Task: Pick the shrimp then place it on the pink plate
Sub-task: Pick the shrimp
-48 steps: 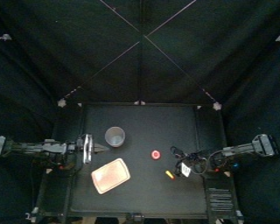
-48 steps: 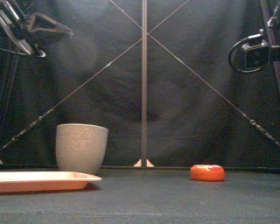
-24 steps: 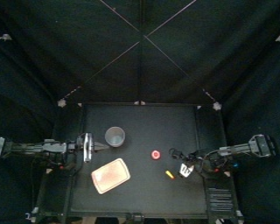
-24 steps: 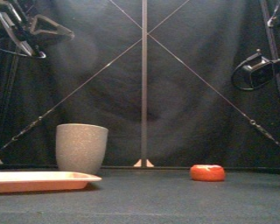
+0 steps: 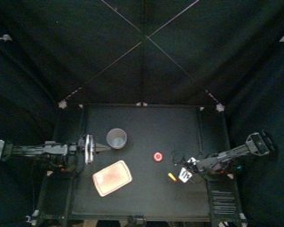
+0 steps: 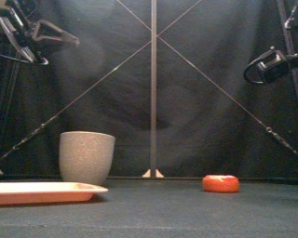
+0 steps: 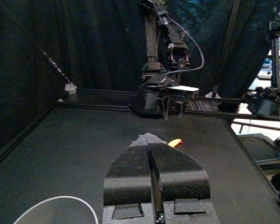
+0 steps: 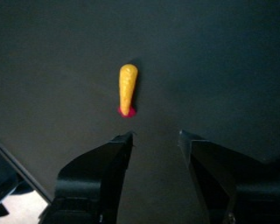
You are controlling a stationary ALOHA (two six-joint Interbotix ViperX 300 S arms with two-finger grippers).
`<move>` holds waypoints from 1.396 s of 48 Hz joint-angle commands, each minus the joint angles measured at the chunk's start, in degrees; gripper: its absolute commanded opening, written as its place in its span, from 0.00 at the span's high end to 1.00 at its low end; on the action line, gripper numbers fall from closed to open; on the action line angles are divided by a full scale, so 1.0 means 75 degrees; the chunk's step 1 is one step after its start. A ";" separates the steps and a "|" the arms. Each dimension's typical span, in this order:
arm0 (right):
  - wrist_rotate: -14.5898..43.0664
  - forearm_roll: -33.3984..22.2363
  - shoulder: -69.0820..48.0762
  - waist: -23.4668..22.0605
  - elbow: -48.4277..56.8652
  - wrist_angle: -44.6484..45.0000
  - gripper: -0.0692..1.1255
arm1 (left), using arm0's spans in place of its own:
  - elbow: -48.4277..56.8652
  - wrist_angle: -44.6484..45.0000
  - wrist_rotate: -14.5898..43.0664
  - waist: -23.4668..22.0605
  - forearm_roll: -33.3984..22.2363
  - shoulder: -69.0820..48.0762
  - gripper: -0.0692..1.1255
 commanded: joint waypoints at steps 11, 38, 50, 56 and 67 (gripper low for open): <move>0.1887 -0.1629 0.1195 0.0609 -0.0234 -0.1137 0.24 | -0.0059 -0.0035 0.0000 0.0023 -0.0012 0.0035 0.91; 0.1980 -0.1910 0.2320 0.0469 -0.0270 -0.1910 0.24 | 0.0117 -0.0035 -0.0012 0.0023 -0.0012 0.0023 0.91; 0.1980 -0.1910 0.2531 0.0363 -0.0258 -0.2062 0.27 | 0.0141 -0.0035 -0.0012 0.0023 -0.0012 0.0035 0.91; 0.1980 -0.1898 0.2555 0.0328 -0.0270 -0.2074 0.34 | 0.0141 -0.0035 -0.0012 0.0023 -0.0012 0.0023 0.91; 0.1957 -0.1969 0.2590 0.0258 -0.0340 -0.2074 0.47 | 0.0199 -0.0035 -0.0023 0.0012 -0.0012 0.0023 0.91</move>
